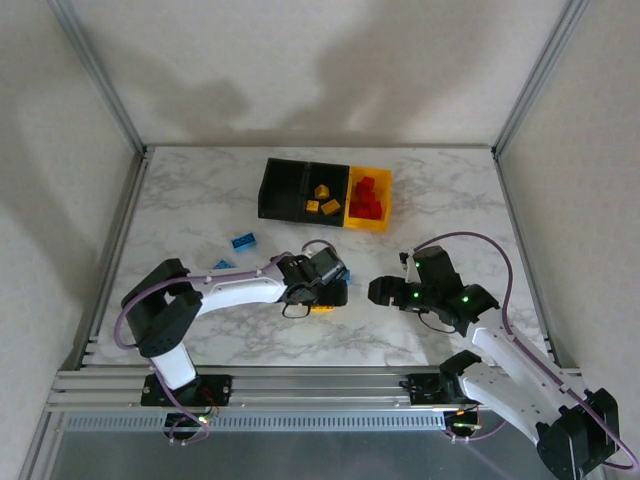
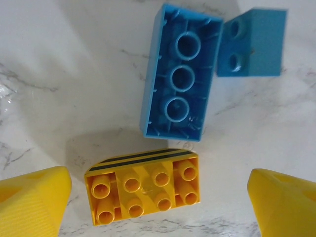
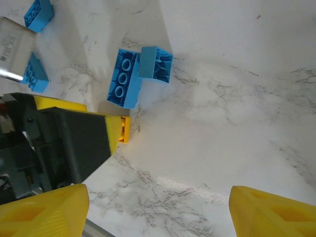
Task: Sort the legos into containers by color
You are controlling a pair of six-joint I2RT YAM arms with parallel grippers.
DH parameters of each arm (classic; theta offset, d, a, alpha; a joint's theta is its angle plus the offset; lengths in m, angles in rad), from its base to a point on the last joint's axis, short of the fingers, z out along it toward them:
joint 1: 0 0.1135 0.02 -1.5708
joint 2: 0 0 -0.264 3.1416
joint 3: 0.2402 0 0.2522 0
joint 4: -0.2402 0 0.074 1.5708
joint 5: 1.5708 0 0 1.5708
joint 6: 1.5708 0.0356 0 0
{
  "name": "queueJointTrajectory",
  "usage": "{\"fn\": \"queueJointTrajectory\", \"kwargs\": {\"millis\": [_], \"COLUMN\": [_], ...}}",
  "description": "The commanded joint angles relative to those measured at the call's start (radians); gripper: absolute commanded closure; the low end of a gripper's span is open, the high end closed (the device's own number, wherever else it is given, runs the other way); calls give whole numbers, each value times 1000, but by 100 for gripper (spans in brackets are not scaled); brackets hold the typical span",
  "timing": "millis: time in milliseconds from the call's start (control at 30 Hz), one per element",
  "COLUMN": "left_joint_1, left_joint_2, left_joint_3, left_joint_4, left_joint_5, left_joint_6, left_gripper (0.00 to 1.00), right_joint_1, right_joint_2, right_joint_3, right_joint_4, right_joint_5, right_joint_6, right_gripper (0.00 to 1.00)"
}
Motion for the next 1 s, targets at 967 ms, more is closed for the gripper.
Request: {"fn": "queueJointTrajectory", "kwargs": {"millis": [967], "left_joint_1": [7], "left_joint_2": [14], "left_joint_3": [88], "left_joint_4": [-79], "left_joint_5": [-78], "left_joint_6": [20], "left_gripper": [40], "right_joint_1": [-5], "right_joint_2": [24], "right_joint_3": [-5], "right_joint_4": [40], "right_joint_5": [-16], "right_joint_6": [23], "right_gripper": [26]}}
